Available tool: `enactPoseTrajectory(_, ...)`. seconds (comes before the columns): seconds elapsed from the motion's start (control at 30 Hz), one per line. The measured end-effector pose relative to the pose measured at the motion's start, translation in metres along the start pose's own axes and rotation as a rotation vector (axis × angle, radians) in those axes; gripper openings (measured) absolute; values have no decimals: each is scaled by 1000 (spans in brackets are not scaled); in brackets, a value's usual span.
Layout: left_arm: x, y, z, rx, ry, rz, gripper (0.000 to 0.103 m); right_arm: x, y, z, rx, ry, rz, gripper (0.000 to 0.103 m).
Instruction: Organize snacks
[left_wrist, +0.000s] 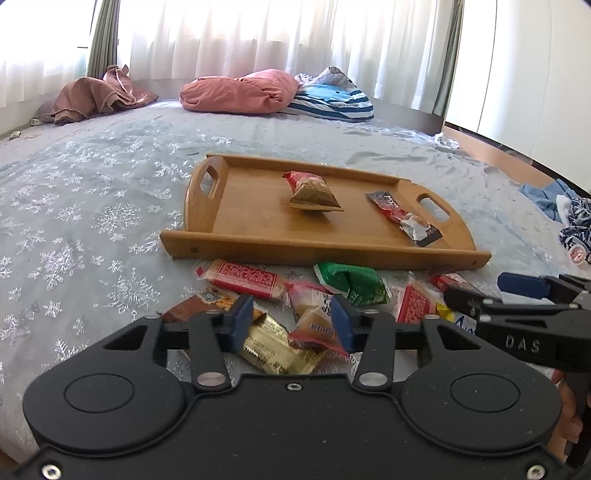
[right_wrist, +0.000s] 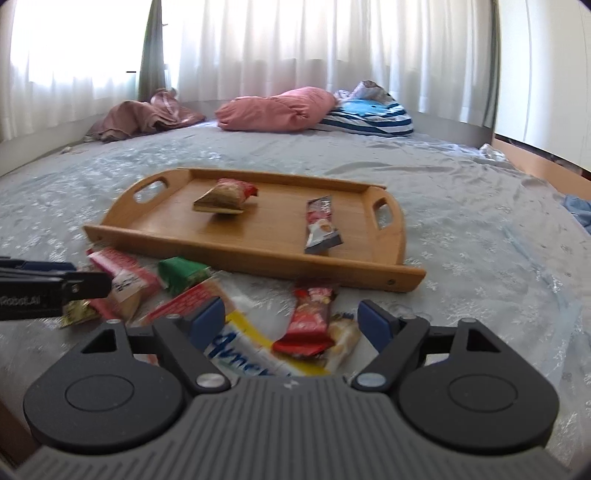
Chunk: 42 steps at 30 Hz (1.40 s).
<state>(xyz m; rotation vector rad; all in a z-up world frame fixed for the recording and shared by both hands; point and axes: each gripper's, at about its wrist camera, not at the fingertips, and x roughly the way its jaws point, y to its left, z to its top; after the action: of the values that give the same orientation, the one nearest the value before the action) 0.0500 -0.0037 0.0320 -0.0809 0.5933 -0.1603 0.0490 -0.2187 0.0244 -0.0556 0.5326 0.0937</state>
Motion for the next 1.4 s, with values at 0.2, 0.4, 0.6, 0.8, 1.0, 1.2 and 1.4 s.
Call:
enactPoseTrajectory(0.2,15,-11,-5,13,37,7,40,17,4,9,-26,36,-67,59)
enactPoseTrajectory(0.4,20,-21,-11,45,28,25,43,33,11,3,-41,91,-84,41)
enactPoseTrajectory(0.6,27,-22,-9,45,37,18,42,36,11,2,-52,94,-89,35)
enactPoseTrajectory(0.8,26,-21,-8,41,43,16,30,40,10,3,-47,100,-89,29)
enactPoseTrajectory(1.0,21,-18,-5,16,46,-2,24,41,9,3,-41,98,-80,28)
enactPoseTrajectory(1.2,19,-14,-2,-16,55,-12,23,33,6,6,-25,92,-63,29)
enactPoseTrajectory(1.4,12,-11,1,-28,47,-19,22,22,1,10,-7,75,-60,29)
